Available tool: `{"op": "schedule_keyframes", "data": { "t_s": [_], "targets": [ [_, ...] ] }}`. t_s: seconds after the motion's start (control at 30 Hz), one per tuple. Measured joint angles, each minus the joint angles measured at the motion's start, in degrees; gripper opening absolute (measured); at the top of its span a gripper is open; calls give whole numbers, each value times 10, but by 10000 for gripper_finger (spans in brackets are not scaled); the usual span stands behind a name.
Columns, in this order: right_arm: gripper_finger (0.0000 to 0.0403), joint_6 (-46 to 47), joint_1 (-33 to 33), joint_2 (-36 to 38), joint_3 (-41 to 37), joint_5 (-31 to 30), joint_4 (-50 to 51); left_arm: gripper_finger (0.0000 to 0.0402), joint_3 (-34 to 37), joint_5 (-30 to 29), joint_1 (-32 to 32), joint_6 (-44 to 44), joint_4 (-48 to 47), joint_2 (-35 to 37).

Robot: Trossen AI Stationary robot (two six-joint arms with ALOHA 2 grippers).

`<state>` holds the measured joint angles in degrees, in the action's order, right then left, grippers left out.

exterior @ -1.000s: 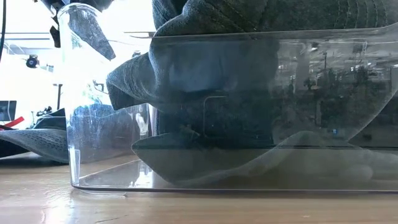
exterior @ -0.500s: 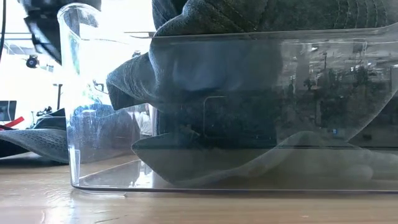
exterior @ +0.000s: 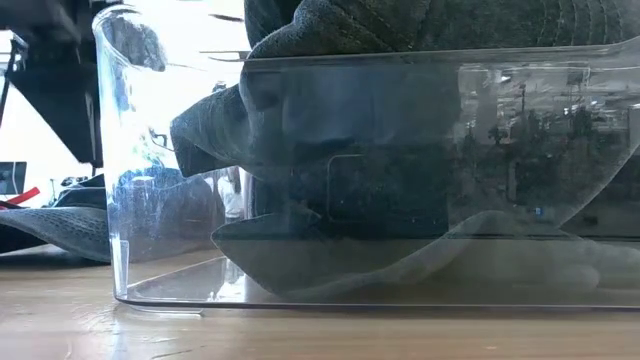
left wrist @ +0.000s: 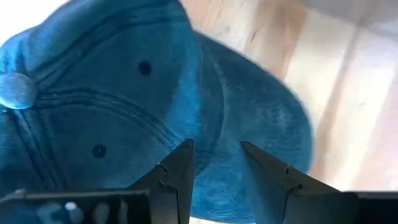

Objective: Pick & Place hat
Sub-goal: Put the blue cap into the blue bin

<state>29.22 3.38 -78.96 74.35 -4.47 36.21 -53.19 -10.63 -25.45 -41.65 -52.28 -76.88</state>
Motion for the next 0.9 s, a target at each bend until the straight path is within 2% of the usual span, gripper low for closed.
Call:
{"op": "schedule_keyframes", "data": {
  "t_s": [0.27,0.53,0.9],
  "targets": [
    [189,74,-1,-3,0,17,0,122,0,-12,1,-43,1,-30],
    [189,76,-1,-5,0,19,-1,122,0,-57,2,-53,17,-18],
    [189,77,-1,-8,-1,19,-4,122,0,-60,2,-82,17,-18]
  ]
}}
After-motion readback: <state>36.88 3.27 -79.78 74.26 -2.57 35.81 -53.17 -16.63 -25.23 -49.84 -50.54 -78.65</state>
